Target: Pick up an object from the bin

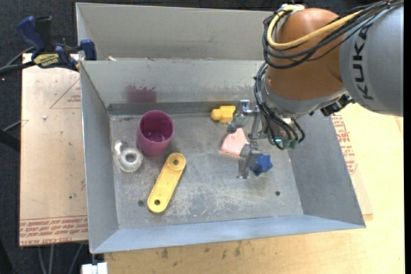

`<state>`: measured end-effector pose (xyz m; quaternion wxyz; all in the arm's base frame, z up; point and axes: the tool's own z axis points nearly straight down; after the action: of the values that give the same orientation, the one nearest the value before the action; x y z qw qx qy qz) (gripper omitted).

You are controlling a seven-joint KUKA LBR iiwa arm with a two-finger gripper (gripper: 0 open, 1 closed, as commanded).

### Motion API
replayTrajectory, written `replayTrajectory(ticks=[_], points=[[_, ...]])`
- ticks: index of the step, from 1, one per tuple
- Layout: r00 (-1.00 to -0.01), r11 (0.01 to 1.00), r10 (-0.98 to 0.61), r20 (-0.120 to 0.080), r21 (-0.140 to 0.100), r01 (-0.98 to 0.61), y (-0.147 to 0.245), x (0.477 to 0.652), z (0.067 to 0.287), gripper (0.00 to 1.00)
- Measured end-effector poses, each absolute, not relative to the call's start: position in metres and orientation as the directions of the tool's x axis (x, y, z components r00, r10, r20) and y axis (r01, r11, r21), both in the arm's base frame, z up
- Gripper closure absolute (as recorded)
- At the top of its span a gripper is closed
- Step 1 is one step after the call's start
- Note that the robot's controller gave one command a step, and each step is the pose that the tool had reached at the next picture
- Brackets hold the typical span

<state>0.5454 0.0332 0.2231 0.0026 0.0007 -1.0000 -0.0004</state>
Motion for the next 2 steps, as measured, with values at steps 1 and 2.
replayTrajectory(ticks=[1, 2], points=[[-1.0, 1.0, -0.001, -0.001, 0.001, -0.001, 0.033, 0.547, 0.226, 0.0], [-1.0, 1.0, 0.005, -0.012, 0.003, 0.005, 0.021, 0.567, 0.19, 0.0]])
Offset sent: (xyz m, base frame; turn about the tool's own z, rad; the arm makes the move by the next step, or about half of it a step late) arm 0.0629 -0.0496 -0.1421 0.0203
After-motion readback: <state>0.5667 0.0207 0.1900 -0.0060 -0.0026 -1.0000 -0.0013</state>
